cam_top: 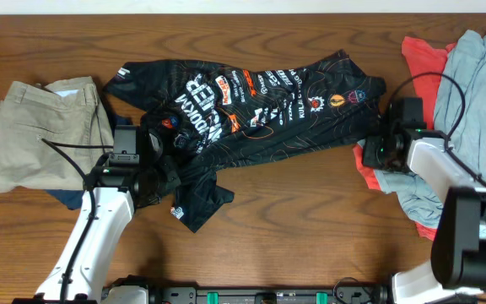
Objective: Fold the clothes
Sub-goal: 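Reach the left gripper to the jersey's left corner and grasp it, then grasp the jersey's right edge with the right gripper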
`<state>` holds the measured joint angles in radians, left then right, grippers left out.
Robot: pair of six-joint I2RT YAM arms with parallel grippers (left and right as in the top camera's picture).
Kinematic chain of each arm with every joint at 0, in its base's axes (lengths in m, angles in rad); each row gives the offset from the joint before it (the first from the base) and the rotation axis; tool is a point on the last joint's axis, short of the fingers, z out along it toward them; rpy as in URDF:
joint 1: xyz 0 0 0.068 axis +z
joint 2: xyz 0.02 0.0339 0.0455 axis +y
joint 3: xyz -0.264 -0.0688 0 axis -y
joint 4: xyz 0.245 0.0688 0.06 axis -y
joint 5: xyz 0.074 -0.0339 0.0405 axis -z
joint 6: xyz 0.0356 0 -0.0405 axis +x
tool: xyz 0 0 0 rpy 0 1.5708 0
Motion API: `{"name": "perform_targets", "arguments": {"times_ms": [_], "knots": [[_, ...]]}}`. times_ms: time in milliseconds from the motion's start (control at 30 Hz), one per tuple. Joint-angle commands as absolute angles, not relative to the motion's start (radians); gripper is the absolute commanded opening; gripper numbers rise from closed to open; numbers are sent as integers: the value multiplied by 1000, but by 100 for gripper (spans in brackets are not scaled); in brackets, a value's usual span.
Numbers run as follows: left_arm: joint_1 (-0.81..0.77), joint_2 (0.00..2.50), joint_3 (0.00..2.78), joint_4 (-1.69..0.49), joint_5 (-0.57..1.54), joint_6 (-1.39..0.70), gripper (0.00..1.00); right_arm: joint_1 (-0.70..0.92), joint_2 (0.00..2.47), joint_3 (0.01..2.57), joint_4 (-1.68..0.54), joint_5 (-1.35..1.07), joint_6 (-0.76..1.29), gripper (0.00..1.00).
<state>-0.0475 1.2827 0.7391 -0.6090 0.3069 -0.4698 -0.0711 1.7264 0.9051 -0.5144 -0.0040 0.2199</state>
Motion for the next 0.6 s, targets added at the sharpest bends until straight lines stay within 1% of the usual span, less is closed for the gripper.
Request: {"name": "perform_targets", "arguments": {"times_ms": [0,100,233,400,500,567], "knots": [[-43,1287,741,-613,297,-453,6,-124,1778,887,-529,196,322,10],[-43,1287,741,-613,298,-453,6,-201,1797,887,-548,295,369,11],[-43,1287,741,-613,297,-453,6,-343,1792,888,-572,413,441,14],[-43,1287,741,-613,297,-453,6,-512,1779,888,-621,427,583,18],[-43,1287,741,-613,297,-453,6,-571,1750,890,-621,333,588,19],[-43,1287,741,-612,297,-453,6,-587,1714,890,-584,171,504,21]]}}
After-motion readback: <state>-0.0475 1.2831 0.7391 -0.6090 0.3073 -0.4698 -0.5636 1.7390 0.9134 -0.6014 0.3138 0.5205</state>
